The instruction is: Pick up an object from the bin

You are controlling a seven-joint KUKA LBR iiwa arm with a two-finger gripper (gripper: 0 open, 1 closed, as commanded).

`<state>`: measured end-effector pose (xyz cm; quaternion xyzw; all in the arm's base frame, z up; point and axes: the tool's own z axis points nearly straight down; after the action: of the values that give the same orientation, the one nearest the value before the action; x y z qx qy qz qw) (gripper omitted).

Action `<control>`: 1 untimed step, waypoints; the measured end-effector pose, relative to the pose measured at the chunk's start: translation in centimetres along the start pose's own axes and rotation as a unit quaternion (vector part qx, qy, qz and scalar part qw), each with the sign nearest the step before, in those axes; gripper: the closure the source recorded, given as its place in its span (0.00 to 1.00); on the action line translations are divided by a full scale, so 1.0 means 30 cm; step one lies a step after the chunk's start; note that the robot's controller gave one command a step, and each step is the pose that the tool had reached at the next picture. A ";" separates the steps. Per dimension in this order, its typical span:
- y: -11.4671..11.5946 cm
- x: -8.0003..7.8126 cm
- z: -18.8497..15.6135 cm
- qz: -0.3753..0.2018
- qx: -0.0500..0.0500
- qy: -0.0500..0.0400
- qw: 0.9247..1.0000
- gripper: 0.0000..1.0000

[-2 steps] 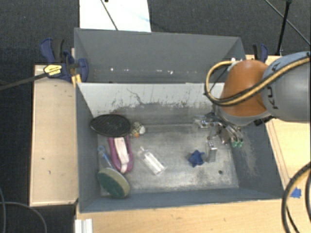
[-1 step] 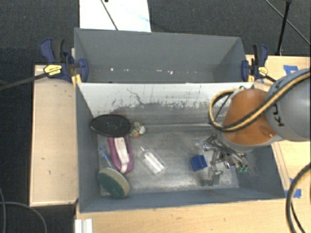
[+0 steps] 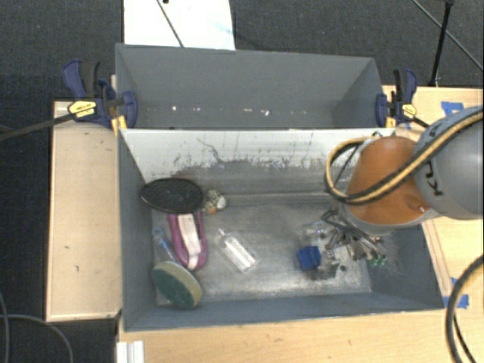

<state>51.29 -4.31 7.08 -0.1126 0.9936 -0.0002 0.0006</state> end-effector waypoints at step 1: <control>-0.067 -0.040 -0.414 0.006 0.002 -0.005 1.000 1.00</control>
Offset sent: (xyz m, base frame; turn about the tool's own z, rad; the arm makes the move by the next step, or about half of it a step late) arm 0.0133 -0.0161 0.1194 0.0086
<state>52.90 -6.00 19.50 -0.1061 0.9943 -0.0012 0.0055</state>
